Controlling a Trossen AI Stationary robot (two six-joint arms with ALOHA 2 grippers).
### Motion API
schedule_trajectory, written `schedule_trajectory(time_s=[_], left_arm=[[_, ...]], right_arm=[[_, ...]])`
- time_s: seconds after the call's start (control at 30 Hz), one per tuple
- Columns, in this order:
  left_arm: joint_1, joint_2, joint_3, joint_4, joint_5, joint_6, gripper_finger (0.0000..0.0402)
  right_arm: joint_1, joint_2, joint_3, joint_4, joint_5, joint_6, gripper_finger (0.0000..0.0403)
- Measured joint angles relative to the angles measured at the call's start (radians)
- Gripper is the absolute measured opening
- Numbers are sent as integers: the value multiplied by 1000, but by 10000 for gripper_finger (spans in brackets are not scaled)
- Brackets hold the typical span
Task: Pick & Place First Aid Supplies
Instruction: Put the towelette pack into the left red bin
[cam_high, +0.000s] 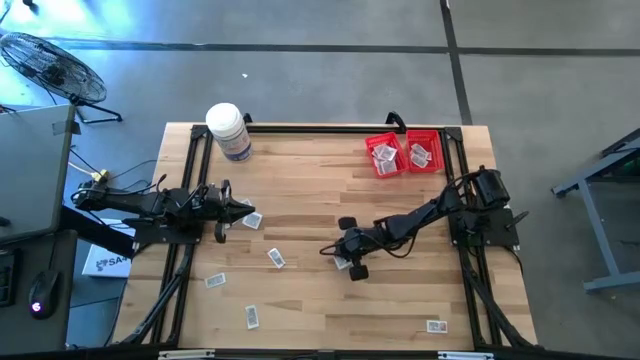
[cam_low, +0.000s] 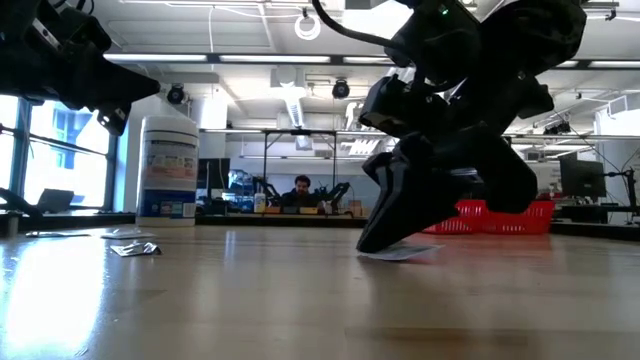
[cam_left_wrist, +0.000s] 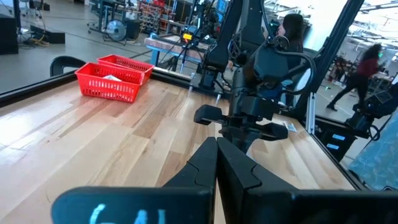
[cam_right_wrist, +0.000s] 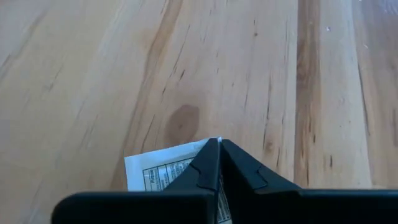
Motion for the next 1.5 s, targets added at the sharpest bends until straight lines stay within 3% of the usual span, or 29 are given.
schedule_trajectory(time_s=[0.23, 0.5, 0.93, 1.17, 1.37, 1.5], left_arm=[[0, 0, 0, 0, 0, 0, 1], [0, 0, 0, 0, 0, 0, 1], [0, 0, 0, 0, 0, 0, 1], [0, 0, 0, 0, 0, 0, 1], [0, 0, 0, 0, 0, 0, 1], [0, 0, 0, 0, 0, 0, 1]], right_arm=[[0, -47, -7, 12, 37, 19, 2], [-58, -250, -8, -190, 177, 86, 1], [-388, -559, -6, -411, 415, 114, 0], [-623, -552, -6, -433, 470, 109, 0], [-777, -445, -6, -430, 456, 108, 0], [-837, -355, -6, -415, 391, 110, 0]])
